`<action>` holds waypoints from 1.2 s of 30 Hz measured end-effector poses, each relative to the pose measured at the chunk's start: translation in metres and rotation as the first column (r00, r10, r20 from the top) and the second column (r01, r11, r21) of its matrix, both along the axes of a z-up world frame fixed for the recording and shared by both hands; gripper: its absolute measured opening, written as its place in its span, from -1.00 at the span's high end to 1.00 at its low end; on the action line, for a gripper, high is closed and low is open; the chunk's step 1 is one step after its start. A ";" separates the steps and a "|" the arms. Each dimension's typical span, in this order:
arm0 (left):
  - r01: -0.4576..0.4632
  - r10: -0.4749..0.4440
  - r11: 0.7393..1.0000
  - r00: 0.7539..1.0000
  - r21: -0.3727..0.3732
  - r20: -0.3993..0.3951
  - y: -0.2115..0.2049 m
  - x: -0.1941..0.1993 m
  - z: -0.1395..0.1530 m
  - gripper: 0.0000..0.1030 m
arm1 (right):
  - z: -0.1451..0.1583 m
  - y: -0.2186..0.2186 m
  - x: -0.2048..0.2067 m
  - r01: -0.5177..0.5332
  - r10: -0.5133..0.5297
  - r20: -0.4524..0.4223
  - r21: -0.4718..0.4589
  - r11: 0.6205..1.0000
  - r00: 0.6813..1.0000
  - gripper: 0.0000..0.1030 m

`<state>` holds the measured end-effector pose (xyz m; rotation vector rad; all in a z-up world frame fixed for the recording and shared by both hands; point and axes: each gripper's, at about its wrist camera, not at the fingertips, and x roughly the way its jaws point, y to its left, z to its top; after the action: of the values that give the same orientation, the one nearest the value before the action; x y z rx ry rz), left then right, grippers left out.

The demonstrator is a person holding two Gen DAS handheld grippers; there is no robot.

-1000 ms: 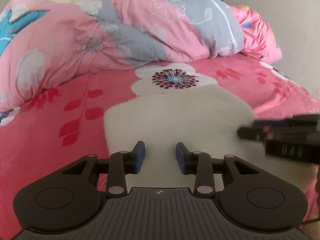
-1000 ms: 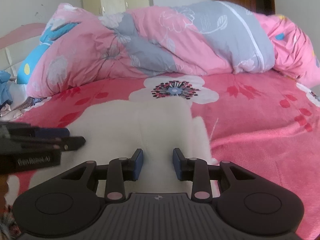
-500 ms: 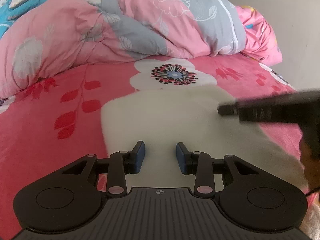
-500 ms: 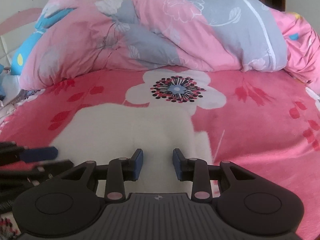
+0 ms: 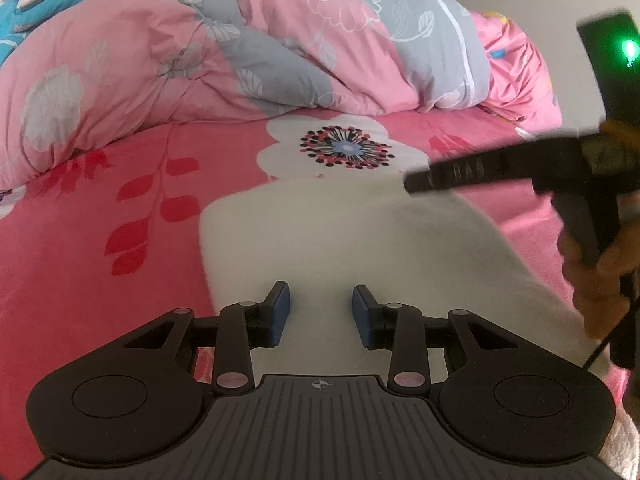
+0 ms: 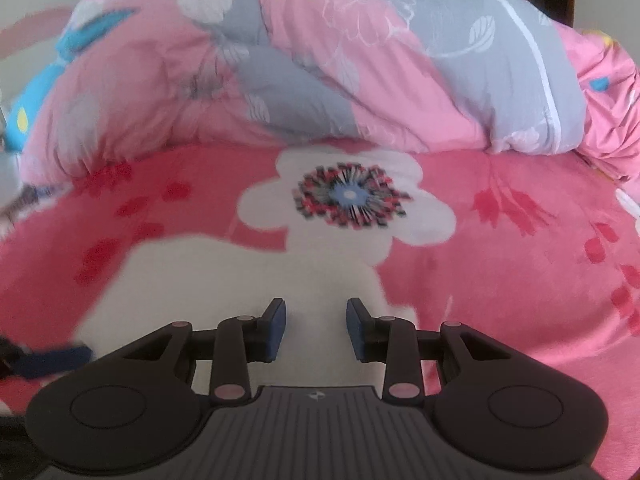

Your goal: Fold clothes

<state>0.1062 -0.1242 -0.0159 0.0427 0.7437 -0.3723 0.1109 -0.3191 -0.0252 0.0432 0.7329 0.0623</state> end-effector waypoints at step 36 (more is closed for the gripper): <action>0.006 -0.006 1.000 1.000 0.001 0.004 0.000 -0.001 0.001 0.32 | -0.003 -0.014 -0.065 0.001 -0.003 0.049 0.037 0.999 0.999 0.31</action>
<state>0.1055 -0.1240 -0.0151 0.0461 0.7402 -0.3775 0.0456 -0.3333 -0.0279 0.0778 0.6829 0.0746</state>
